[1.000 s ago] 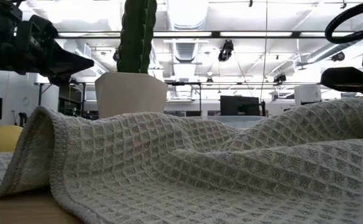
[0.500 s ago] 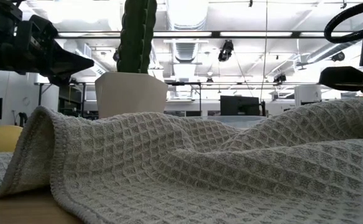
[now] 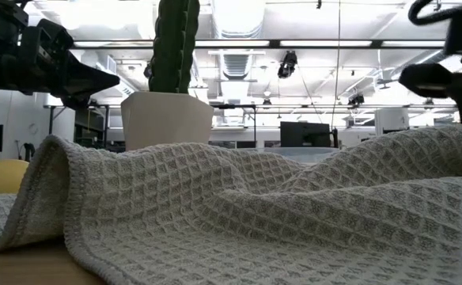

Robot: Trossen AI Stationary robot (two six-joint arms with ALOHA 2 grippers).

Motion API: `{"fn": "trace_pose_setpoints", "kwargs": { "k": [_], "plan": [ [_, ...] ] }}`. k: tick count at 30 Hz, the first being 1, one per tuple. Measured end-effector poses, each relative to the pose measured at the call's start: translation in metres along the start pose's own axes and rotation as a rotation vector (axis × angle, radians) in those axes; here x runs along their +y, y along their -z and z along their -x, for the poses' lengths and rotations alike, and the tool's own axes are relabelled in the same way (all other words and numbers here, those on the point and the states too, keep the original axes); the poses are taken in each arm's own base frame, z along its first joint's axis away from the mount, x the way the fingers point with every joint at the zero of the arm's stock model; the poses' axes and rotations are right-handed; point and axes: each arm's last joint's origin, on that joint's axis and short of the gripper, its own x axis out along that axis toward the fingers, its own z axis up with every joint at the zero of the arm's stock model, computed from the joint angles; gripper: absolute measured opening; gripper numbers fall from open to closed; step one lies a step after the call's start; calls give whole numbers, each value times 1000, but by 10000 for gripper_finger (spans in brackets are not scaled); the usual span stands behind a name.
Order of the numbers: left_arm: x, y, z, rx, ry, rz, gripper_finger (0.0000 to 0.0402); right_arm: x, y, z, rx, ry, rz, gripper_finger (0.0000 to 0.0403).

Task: Pick and placing Produce into tupperware
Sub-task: Put the right strawberry into the transparent bin

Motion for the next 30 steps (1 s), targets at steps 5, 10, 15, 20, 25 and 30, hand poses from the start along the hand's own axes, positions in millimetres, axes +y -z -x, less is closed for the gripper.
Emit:
{"fn": "trace_pose_setpoints", "kwargs": {
  "k": [5, 10, 15, 20, 25, 30],
  "plan": [
    [0, 0, 0, -1, 1, 1, 0, -14, -8, 10, -66, 47, -59, 8],
    [0, 0, 0, 0, 0, 1, 0, -33, -24, 21, -181, 74, -108, 8],
    [0, 0, 0, -1, 1, 2, 0, -60, -40, 24, -298, 115, -143, 8],
    [0, 0, 0, -1, 5, 2, 0, -89, -56, 18, -350, 102, -181, 8],
    [0, 0, 0, -1, 7, 1, 0, -109, -73, 8, -381, 109, -197, 8],
    [0, 0, 0, -1, 9, 1, 0, -117, -85, -8, -396, 117, -189, 8]
  ]
}}
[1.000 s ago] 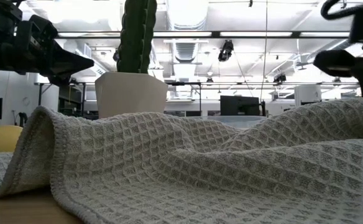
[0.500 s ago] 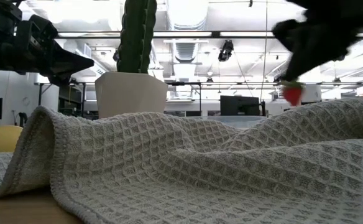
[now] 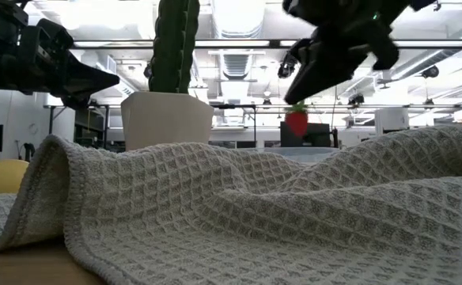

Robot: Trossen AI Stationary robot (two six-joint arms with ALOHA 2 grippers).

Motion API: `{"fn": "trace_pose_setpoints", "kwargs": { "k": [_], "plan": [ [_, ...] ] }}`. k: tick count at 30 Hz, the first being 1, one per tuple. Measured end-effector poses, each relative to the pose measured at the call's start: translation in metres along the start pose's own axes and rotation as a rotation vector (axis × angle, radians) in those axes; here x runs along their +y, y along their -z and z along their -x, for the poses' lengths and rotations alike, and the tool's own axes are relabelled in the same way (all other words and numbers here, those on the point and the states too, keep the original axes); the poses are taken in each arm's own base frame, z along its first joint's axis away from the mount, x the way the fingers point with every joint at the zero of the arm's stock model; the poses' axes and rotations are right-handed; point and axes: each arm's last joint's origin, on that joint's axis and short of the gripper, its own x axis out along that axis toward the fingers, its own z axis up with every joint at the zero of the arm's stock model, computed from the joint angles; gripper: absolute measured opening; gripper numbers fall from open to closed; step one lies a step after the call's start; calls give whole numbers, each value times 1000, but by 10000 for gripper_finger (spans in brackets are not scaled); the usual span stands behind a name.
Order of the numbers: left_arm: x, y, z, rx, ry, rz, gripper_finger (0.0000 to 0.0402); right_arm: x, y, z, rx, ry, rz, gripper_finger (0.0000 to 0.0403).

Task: Pick and placing Produce into tupperware
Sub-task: Put the right strawberry into the transparent bin

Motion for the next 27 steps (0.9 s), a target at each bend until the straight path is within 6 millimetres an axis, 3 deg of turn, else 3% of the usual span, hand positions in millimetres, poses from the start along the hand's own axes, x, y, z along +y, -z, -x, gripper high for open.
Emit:
{"fn": "trace_pose_setpoints", "kwargs": {
  "k": [9, 27],
  "plan": [
    [0, 0, 0, 1, 2, 0, 0, 8, 8, -27, 57, -11, 2, 8],
    [-1, 0, 0, 1, 26, 0, 0, 13, 15, -34, 79, -51, -103, 8]
  ]
}}
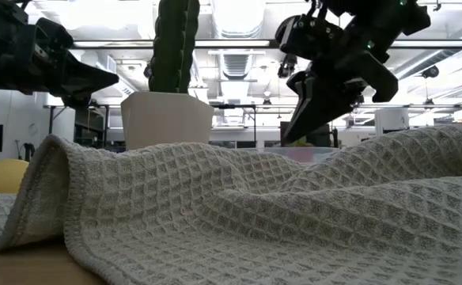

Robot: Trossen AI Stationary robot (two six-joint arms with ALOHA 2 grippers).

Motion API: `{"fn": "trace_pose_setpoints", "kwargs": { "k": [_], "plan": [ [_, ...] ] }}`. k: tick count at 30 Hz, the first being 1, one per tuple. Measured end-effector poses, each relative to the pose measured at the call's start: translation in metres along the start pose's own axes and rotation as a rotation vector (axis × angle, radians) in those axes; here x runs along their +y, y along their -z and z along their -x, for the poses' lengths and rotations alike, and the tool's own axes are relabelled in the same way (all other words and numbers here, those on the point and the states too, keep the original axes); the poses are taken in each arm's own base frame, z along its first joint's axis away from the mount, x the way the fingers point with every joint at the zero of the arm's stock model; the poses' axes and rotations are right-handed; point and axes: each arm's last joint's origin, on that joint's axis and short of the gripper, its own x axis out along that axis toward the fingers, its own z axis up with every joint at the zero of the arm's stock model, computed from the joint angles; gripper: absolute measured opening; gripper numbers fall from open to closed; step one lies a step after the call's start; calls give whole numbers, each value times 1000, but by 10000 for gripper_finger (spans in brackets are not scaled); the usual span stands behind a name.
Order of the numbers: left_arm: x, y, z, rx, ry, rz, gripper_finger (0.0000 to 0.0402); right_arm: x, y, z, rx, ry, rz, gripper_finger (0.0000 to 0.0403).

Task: Pick and placing Produce into tupperware
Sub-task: Put the right strawberry into the transparent bin, then put the corn into the transparent bin

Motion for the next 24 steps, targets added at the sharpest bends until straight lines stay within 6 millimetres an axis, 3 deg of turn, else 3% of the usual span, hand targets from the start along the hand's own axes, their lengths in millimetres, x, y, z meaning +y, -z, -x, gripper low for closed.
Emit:
{"fn": "trace_pose_setpoints", "kwargs": {
  "k": [6, 17, 20, 24],
  "plan": [
    [0, 0, 0, 2, 3, 0, 0, 2, -1, -2, -21, -43, 14, 18],
    [0, 0, 0, 0, 4, 0, 0, -1, -7, 4, -80, -50, 11, 101],
    [0, 0, 0, 0, 4, -1, 0, -8, -13, 16, -138, -40, -14, 115],
    [0, -1, 0, -5, 5, 0, 0, -19, -24, 53, -295, -25, -31, 120]
  ]
}}
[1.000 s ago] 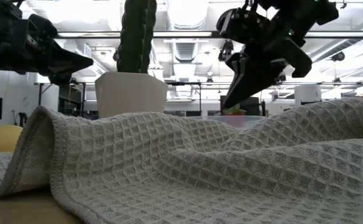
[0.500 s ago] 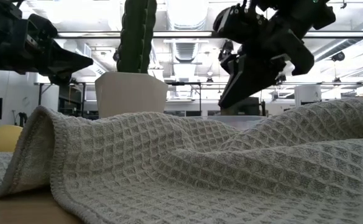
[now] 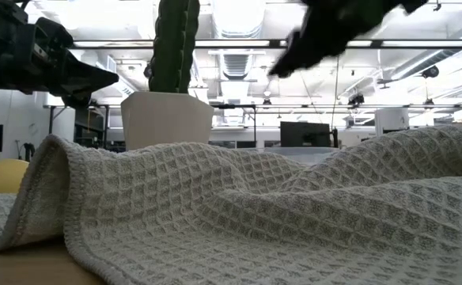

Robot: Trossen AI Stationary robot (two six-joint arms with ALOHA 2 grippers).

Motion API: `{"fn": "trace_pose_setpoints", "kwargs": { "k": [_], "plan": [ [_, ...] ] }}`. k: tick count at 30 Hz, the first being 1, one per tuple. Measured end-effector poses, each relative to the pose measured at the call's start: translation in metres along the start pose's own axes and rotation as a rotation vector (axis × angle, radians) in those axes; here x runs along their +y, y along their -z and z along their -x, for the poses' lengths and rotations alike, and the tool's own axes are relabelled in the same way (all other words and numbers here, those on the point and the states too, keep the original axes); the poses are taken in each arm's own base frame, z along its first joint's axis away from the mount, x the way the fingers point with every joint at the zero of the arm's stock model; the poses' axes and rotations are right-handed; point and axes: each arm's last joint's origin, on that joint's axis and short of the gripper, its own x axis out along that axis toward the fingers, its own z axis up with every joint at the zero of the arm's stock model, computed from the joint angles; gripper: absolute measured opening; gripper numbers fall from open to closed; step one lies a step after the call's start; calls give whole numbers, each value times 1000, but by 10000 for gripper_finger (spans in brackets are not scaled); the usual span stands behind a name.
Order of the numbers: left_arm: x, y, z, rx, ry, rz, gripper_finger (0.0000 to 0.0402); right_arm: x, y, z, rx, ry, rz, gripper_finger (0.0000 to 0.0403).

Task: Pick and placing Produce into tupperware
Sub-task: Put the corn into the transparent bin

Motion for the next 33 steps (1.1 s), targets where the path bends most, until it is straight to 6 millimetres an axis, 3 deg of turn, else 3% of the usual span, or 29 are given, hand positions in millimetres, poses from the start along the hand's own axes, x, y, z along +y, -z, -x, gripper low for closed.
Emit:
{"fn": "trace_pose_setpoints", "kwargs": {
  "k": [6, 10, 13, 17, 23, 26, 33],
  "plan": [
    [0, -3, 0, -31, 4, 0, 0, -11, -3, 74, -238, -88, 11, 113],
    [-1, -4, 0, -40, 18, 1, 0, -16, 15, 113, -379, -146, -30, 107],
    [-1, -5, 0, -49, 31, 1, 0, -17, 36, 128, -440, -145, -92, 104],
    [-2, -5, 0, -48, 44, 1, 0, -16, 67, 133, -484, -133, -165, 100],
    [-2, -5, 0, -51, 49, 1, 0, -12, 105, 125, -552, -100, -217, 100],
    [-3, -8, 1, -54, 83, 2, 0, -12, 116, 119, -560, -43, -214, 98],
    [-14, -43, 0, -51, 287, -18, 0, -12, 122, 115, -559, 9, -174, 97]
  ]
}}
